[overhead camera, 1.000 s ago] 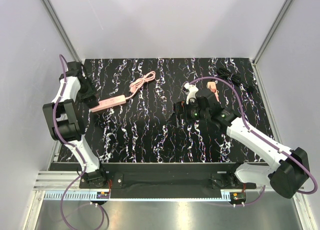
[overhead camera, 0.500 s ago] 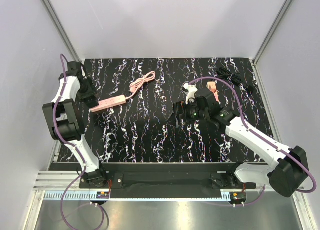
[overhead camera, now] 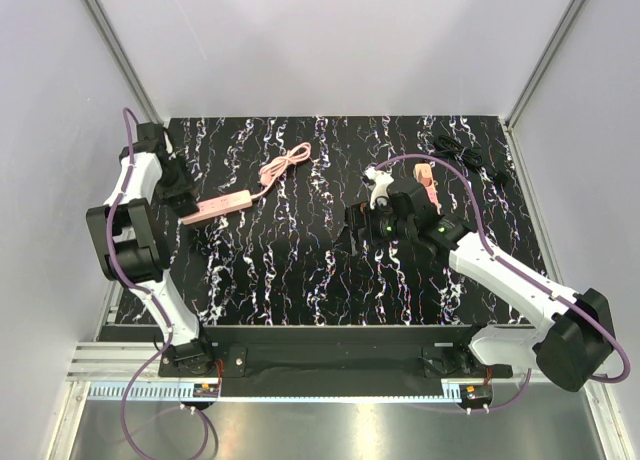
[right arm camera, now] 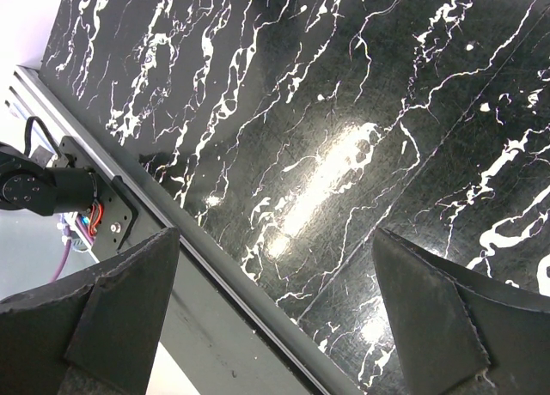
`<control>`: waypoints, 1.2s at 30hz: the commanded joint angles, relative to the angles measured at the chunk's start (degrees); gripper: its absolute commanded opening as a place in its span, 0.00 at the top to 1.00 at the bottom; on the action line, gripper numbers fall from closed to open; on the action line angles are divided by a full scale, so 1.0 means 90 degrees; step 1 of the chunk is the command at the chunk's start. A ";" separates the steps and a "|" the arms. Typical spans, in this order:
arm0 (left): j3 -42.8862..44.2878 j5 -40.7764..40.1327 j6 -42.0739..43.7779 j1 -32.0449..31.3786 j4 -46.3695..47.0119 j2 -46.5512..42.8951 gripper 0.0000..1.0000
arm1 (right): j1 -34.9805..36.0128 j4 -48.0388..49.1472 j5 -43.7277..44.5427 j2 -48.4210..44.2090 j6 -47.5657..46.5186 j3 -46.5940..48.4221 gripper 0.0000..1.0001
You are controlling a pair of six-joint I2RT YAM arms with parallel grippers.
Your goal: Insert the plug
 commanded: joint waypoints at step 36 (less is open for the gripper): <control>-0.0951 0.0012 0.0117 -0.0162 0.0432 0.0669 1.00 | -0.0015 0.0195 0.0052 -0.0282 -0.0151 -0.0071 0.00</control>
